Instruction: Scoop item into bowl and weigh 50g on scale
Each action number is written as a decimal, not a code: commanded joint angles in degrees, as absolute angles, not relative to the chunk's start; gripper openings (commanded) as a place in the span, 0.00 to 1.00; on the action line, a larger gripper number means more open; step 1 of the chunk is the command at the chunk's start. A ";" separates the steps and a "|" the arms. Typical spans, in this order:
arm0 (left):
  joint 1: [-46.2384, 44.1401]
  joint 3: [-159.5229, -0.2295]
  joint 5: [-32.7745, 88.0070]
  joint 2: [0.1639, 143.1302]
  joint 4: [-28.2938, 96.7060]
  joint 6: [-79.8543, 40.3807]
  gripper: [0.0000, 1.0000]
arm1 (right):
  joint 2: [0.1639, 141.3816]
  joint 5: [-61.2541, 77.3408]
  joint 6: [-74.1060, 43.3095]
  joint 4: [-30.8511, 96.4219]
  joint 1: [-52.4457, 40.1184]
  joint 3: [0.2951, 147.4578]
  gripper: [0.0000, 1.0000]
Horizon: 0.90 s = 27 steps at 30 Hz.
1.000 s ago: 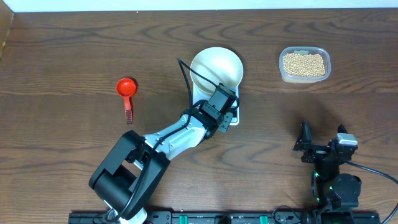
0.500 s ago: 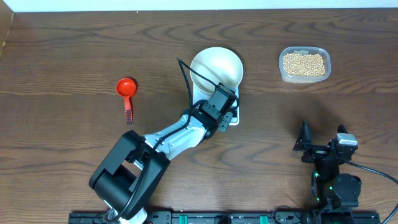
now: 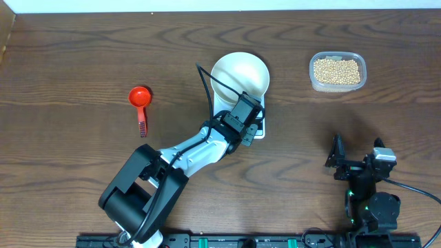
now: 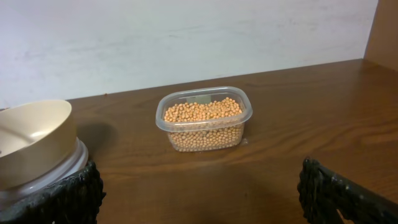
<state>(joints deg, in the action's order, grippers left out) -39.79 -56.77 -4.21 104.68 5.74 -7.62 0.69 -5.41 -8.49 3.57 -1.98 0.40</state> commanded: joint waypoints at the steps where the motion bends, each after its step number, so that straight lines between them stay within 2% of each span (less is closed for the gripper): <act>1: -39.55 -56.51 -3.44 105.62 5.89 -7.53 0.07 | 0.32 -5.67 -8.05 3.68 -2.46 0.30 0.99; 27: -39.66 -55.90 -2.09 109.47 6.83 -8.45 0.07 | 0.32 -5.67 -8.05 3.68 -2.46 0.30 0.99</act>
